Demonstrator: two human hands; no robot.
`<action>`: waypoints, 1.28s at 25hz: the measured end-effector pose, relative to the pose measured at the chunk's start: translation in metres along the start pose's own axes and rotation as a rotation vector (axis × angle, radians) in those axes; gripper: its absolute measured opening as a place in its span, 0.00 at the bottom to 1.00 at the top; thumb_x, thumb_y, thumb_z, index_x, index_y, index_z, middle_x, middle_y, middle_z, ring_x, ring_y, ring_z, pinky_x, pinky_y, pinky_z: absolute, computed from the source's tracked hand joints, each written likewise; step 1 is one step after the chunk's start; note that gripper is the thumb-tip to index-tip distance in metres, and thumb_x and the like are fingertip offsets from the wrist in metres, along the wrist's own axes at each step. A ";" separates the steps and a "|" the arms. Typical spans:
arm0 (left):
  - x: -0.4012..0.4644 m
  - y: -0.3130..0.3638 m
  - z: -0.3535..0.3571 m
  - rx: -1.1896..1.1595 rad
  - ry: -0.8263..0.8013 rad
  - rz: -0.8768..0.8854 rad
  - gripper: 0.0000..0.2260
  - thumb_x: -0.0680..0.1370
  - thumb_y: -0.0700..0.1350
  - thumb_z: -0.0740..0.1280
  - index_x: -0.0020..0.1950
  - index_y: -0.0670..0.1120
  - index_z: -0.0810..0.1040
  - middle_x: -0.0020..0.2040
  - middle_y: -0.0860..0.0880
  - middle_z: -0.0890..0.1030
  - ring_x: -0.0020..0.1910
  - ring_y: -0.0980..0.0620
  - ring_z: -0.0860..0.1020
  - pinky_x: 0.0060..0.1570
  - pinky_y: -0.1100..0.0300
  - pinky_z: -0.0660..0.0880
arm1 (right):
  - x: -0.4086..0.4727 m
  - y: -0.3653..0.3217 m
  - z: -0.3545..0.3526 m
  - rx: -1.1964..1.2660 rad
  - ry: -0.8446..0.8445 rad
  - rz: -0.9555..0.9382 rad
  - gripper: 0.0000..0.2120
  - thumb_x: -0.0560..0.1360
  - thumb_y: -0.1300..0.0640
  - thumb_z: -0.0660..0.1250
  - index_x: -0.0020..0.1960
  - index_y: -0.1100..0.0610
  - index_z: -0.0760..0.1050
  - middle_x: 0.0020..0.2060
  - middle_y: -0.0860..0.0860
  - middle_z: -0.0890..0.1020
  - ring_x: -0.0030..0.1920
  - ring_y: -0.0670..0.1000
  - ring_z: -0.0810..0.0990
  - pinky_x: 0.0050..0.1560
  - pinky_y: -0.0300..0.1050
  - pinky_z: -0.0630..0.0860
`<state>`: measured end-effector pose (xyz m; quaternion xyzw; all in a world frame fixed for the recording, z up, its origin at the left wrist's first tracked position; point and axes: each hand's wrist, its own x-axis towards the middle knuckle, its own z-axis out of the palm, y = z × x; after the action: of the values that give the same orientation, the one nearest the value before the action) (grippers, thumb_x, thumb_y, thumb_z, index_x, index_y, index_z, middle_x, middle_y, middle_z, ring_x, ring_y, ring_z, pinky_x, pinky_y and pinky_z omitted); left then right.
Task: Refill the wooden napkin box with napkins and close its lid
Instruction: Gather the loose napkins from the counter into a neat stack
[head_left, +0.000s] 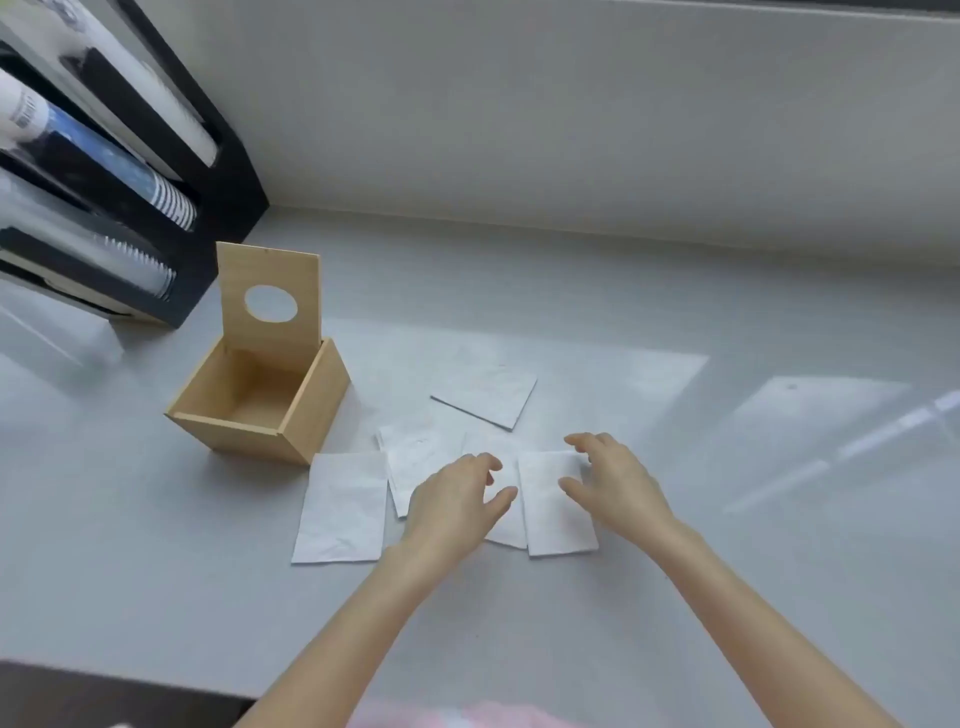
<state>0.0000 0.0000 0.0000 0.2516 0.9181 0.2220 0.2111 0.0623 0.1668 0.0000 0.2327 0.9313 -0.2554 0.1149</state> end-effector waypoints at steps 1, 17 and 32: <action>0.001 0.002 0.004 0.009 -0.015 -0.012 0.17 0.77 0.55 0.59 0.64 0.50 0.70 0.59 0.53 0.77 0.55 0.52 0.76 0.49 0.59 0.70 | 0.004 0.000 0.002 -0.007 -0.019 0.016 0.24 0.75 0.53 0.63 0.70 0.53 0.63 0.65 0.51 0.70 0.65 0.53 0.68 0.57 0.48 0.70; 0.005 0.002 0.033 -0.103 -0.001 -0.024 0.17 0.75 0.52 0.64 0.61 0.48 0.70 0.58 0.50 0.73 0.56 0.51 0.73 0.49 0.58 0.71 | 0.008 -0.003 0.015 0.306 0.027 0.120 0.08 0.71 0.62 0.63 0.50 0.56 0.69 0.48 0.54 0.78 0.47 0.55 0.77 0.43 0.46 0.72; -0.033 -0.024 0.001 -1.099 -0.148 -0.232 0.11 0.77 0.48 0.64 0.54 0.44 0.80 0.51 0.47 0.83 0.53 0.48 0.79 0.56 0.57 0.73 | -0.031 -0.034 0.011 1.012 -0.213 0.013 0.05 0.74 0.63 0.67 0.50 0.58 0.75 0.44 0.51 0.82 0.45 0.50 0.82 0.51 0.46 0.78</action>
<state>0.0175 -0.0363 -0.0037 0.0171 0.6719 0.6245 0.3978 0.0735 0.1230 0.0158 0.2377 0.6729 -0.6955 0.0839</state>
